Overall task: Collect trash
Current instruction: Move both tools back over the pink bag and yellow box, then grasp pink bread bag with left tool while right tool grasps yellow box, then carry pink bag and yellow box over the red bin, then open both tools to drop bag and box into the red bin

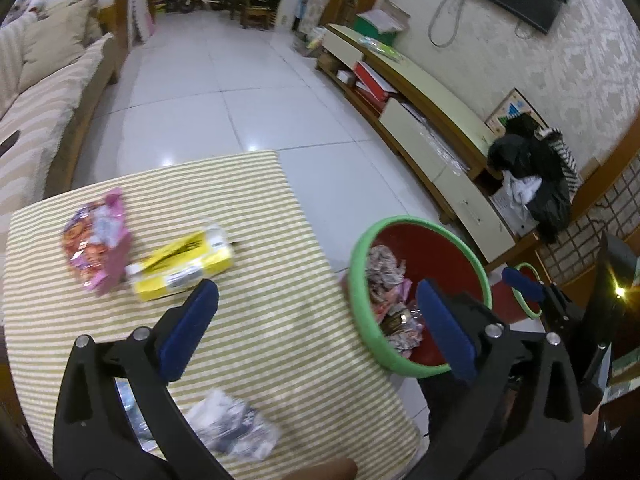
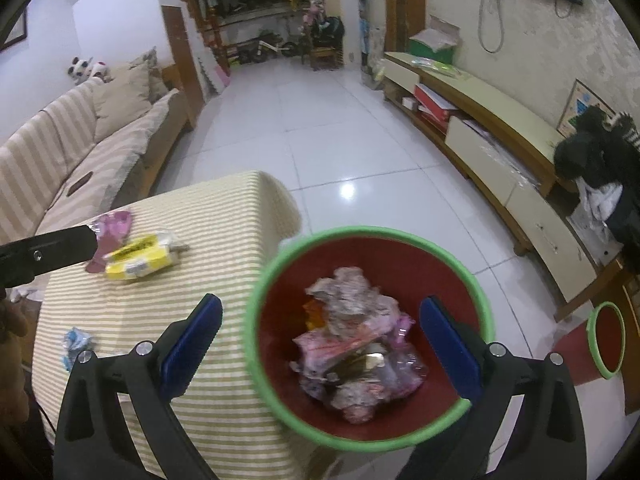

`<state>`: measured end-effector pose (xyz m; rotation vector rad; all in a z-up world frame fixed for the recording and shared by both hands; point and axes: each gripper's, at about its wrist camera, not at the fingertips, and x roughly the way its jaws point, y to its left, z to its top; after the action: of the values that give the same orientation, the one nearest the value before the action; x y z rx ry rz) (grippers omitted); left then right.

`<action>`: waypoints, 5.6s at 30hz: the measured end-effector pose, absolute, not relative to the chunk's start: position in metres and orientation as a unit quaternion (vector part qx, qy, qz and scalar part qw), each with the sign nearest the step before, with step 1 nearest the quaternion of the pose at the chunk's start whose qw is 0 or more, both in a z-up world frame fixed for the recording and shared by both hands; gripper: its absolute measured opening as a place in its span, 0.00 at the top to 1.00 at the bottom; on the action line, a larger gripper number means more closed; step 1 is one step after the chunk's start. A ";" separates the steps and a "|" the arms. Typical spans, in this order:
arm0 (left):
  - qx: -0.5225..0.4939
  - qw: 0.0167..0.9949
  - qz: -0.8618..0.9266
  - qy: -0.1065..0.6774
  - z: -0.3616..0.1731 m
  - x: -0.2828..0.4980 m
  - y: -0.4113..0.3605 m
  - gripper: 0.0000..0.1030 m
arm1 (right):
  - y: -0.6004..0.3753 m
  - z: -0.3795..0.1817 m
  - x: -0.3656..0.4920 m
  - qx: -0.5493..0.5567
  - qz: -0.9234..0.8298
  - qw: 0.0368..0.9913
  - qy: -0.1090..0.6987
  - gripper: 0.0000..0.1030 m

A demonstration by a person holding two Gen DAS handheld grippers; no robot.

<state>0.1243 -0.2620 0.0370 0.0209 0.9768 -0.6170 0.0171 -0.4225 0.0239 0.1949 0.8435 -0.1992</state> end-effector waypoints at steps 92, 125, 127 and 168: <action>-0.200 0.812 -0.159 0.525 -0.023 0.224 -0.062 0.74 | -0.271 -0.002 0.167 0.196 0.026 0.855 0.480 0.61; -0.059 0.870 -0.190 0.451 0.059 0.122 -0.102 0.74 | -0.291 0.071 0.049 0.139 0.003 0.910 0.390 0.61; -0.054 0.869 -0.197 0.452 0.059 0.123 -0.109 0.74 | -0.298 0.071 0.047 0.144 -0.001 0.910 0.388 0.61; 0.080 0.775 -0.389 0.492 0.004 0.112 -0.378 0.73 | -0.507 -0.005 -0.013 0.231 -0.155 0.870 0.407 0.59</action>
<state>0.1123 -0.3785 0.0044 0.1729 1.0652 -0.8427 -0.0126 -0.5068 -0.0053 0.4824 0.8517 -0.3243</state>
